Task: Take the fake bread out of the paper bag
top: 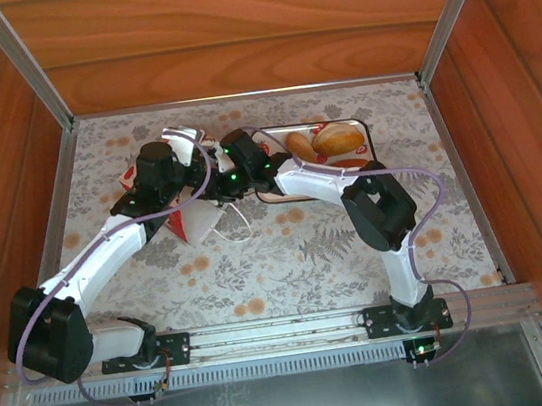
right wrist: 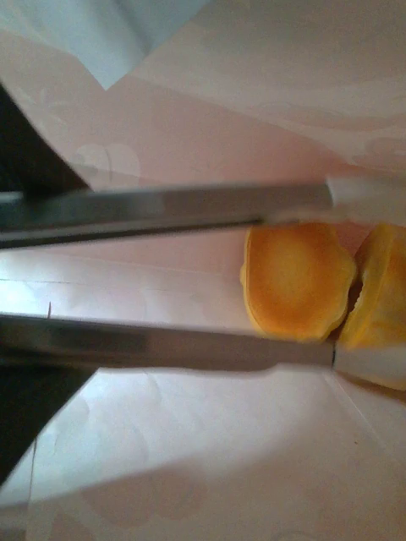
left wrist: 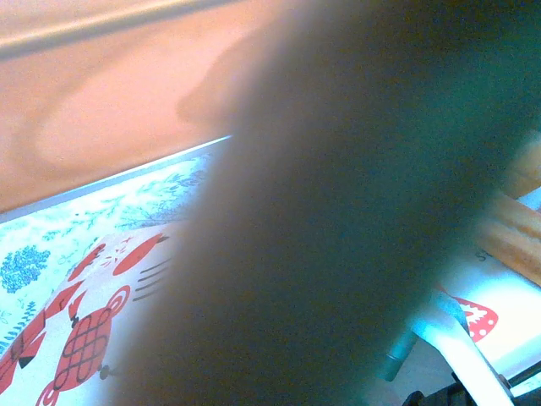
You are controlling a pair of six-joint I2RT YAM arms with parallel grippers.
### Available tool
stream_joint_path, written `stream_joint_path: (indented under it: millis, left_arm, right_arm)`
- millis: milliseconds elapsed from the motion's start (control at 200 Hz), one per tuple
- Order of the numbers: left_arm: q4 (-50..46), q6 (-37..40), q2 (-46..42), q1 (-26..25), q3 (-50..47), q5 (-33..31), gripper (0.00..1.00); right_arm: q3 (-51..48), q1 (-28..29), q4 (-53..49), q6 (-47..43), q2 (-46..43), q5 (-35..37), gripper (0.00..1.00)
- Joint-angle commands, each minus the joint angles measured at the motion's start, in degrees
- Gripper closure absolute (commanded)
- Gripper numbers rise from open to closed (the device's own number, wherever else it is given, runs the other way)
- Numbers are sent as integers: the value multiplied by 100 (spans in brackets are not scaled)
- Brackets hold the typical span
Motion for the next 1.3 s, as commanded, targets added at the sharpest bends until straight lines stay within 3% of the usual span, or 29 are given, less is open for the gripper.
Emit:
stream_joint_path:
  millis: [0, 200, 430, 710, 900, 1294]
  left_arm:
    - [107, -93, -204, 7, 58, 101, 100]
    - [107, -73, -274, 10, 17, -261, 100]
    - [104, 16, -114, 27, 193, -1054, 100]
    - [107, -18, 256, 27, 483, -2010, 100]
    - [107, -56, 451, 22, 595, -2168, 100]
    - [107, -66, 637, 34, 617, -2655, 100]
  right_arm:
    - [-23, -93, 89, 31, -128, 242, 73]
    - [-309, -99, -86, -56, -457, 472, 92]
    - [-594, -93, -467, -291, -971, 455, 100]
    - [-1047, -67, -1215, -544, -1799, 418, 100]
    - [-1222, -49, -1674, -765, -2386, 298, 100]
    - [-1767, -75, -1650, -777, -3489, -59, 100]
